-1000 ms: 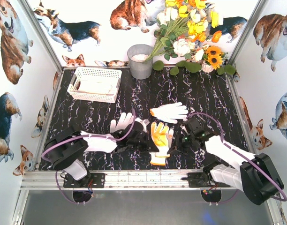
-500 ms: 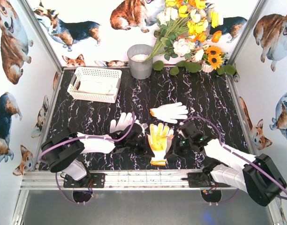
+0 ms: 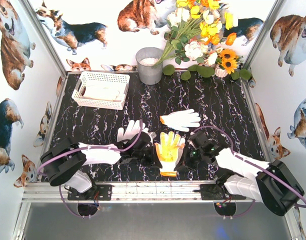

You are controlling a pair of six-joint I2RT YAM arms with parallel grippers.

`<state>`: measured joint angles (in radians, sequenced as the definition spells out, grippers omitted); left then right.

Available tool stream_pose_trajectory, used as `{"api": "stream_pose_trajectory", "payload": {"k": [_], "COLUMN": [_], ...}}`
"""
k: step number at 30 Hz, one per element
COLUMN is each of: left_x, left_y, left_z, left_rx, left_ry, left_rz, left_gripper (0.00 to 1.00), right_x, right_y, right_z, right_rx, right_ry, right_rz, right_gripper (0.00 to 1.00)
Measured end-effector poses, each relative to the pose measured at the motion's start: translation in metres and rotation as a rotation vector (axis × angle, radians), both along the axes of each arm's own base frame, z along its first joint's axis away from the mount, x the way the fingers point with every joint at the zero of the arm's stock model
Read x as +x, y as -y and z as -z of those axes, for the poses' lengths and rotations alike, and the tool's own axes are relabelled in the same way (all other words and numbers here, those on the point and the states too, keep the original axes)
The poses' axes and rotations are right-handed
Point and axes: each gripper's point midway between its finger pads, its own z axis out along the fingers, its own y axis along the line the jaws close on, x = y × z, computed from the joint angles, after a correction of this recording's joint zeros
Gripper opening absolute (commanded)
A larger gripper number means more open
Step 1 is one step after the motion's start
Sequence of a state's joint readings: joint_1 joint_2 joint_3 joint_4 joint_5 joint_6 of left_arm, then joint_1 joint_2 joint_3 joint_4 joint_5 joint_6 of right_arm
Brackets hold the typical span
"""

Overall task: Put the gloves into the storage basket
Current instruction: Pair the glove with the glove.

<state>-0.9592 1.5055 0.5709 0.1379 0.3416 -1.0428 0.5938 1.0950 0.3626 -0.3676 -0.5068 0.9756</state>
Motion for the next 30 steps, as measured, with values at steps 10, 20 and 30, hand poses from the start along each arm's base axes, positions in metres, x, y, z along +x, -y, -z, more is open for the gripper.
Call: {"api": "stream_pose_trajectory", "payload": {"k": [10,20,30], "left_x": [0.006,0.027,-0.004], "left_y": [-0.021,0.002,0.039], "left_z": [0.003,-0.057,-0.031], "left_rx": [0.129,0.011,-0.05], "left_ry": [0.092,0.313,0.268], "left_rz": [0.029,0.095,0.235], "left_gripper": [0.37,0.38,0.28], "right_x": [0.003,0.05,0.073], "right_y": [0.01,0.022,0.018], "right_z": [-0.01,-0.058,-0.031], "right_rx": [-0.074,-0.068,-0.046], "right_ry": [0.029,0.215,0.193], "right_rz": [0.005,0.132,0.251], "right_gripper": [0.47,0.55,0.56]}}
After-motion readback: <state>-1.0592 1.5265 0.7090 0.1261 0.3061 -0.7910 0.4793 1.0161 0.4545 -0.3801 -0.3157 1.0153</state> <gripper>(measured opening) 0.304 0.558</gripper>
